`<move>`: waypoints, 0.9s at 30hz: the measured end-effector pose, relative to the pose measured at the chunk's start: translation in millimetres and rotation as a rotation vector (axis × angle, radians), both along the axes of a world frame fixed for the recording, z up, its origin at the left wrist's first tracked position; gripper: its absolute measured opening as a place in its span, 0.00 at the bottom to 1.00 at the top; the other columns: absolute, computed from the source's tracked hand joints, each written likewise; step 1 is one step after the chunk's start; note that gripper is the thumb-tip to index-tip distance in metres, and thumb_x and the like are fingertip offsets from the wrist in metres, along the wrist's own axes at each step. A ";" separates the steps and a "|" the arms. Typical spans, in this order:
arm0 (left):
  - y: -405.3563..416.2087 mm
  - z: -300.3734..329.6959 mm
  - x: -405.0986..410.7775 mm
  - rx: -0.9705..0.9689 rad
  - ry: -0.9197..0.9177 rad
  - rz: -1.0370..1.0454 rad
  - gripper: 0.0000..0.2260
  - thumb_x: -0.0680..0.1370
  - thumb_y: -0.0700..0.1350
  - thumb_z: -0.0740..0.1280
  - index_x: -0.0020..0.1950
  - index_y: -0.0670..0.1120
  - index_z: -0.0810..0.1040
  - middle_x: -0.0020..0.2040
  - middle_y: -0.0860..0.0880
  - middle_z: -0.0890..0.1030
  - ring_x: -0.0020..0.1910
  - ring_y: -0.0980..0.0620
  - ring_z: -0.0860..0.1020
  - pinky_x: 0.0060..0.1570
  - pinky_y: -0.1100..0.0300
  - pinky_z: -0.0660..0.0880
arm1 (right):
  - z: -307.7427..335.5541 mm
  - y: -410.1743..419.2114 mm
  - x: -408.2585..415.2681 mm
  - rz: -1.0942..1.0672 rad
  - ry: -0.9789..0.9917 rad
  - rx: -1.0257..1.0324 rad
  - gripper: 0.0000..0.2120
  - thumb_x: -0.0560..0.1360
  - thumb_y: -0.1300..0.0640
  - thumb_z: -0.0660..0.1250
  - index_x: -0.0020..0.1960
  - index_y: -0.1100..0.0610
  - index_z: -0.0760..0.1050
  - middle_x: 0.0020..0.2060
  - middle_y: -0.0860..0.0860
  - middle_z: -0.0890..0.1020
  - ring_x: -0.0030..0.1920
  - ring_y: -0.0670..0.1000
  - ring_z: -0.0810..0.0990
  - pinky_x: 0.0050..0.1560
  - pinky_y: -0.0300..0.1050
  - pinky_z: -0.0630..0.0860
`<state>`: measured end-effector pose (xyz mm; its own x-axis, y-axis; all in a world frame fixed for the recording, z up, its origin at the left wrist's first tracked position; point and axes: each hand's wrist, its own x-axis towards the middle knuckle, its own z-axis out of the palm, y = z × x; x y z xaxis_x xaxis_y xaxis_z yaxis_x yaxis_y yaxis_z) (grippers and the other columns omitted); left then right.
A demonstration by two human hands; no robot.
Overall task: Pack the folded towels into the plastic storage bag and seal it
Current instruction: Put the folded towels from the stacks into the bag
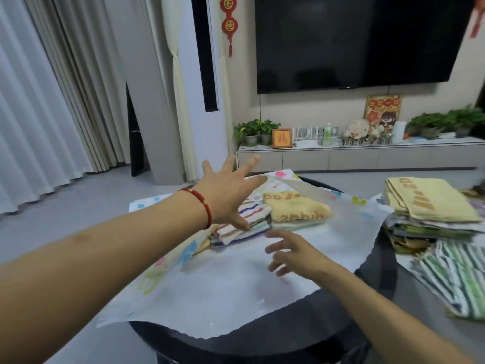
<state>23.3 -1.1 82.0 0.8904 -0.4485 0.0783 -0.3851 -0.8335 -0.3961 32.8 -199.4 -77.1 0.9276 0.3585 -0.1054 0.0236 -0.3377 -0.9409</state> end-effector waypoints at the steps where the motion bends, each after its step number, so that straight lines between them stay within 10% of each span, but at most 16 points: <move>1: -8.9 -4.6 2.2 0.020 -0.009 -0.035 0.48 0.66 0.68 0.73 0.78 0.59 0.52 0.81 0.52 0.41 0.78 0.33 0.49 0.64 0.21 0.57 | 2.2 -21.7 -4.2 -0.024 -0.008 -0.028 0.20 0.79 0.66 0.62 0.68 0.52 0.75 0.57 0.55 0.83 0.45 0.57 0.88 0.46 0.49 0.85; 6: -55.9 -30.9 12.6 0.054 -0.018 -0.132 0.42 0.69 0.64 0.73 0.77 0.55 0.58 0.81 0.54 0.48 0.77 0.36 0.53 0.63 0.23 0.61 | 6.2 -133.2 -24.9 -0.377 -0.149 -0.272 0.10 0.77 0.62 0.66 0.49 0.50 0.84 0.40 0.48 0.88 0.36 0.49 0.87 0.32 0.41 0.79; 10: -87.2 -41.5 21.6 0.041 0.071 -0.151 0.40 0.70 0.59 0.73 0.77 0.52 0.59 0.79 0.55 0.58 0.74 0.43 0.60 0.62 0.26 0.64 | -7.3 -209.5 -36.6 -0.830 -0.261 -0.589 0.06 0.75 0.58 0.68 0.40 0.52 0.82 0.37 0.51 0.87 0.39 0.52 0.83 0.42 0.50 0.79; 16: -102.0 -41.8 37.7 -0.130 0.095 -0.188 0.45 0.69 0.61 0.73 0.80 0.52 0.55 0.81 0.54 0.56 0.76 0.46 0.60 0.66 0.35 0.68 | -42.8 -295.0 -33.4 -1.074 -0.056 -1.018 0.21 0.78 0.49 0.63 0.68 0.57 0.75 0.67 0.66 0.74 0.67 0.67 0.72 0.67 0.60 0.67; 22: -115.4 -39.3 46.7 -0.335 0.009 -0.300 0.45 0.69 0.60 0.75 0.79 0.47 0.59 0.80 0.49 0.60 0.75 0.47 0.66 0.73 0.52 0.64 | -53.1 -321.7 -31.9 -1.145 0.157 -1.048 0.21 0.81 0.50 0.55 0.71 0.57 0.65 0.67 0.67 0.75 0.66 0.67 0.73 0.68 0.62 0.62; 27: -115.3 -44.8 40.8 -0.321 -0.034 -0.304 0.43 0.69 0.59 0.74 0.79 0.48 0.60 0.80 0.50 0.61 0.74 0.46 0.66 0.70 0.47 0.69 | -52.5 -329.0 -31.5 -1.144 -0.019 -1.045 0.19 0.77 0.61 0.63 0.67 0.57 0.67 0.61 0.65 0.73 0.55 0.68 0.76 0.58 0.60 0.72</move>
<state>64.2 -116.3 37.2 0.7163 -0.6375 0.2837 -0.6227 -0.7675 -0.1524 1.3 -528.4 -129.6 0.6500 -0.7415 0.1662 -0.6881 -0.6672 -0.2852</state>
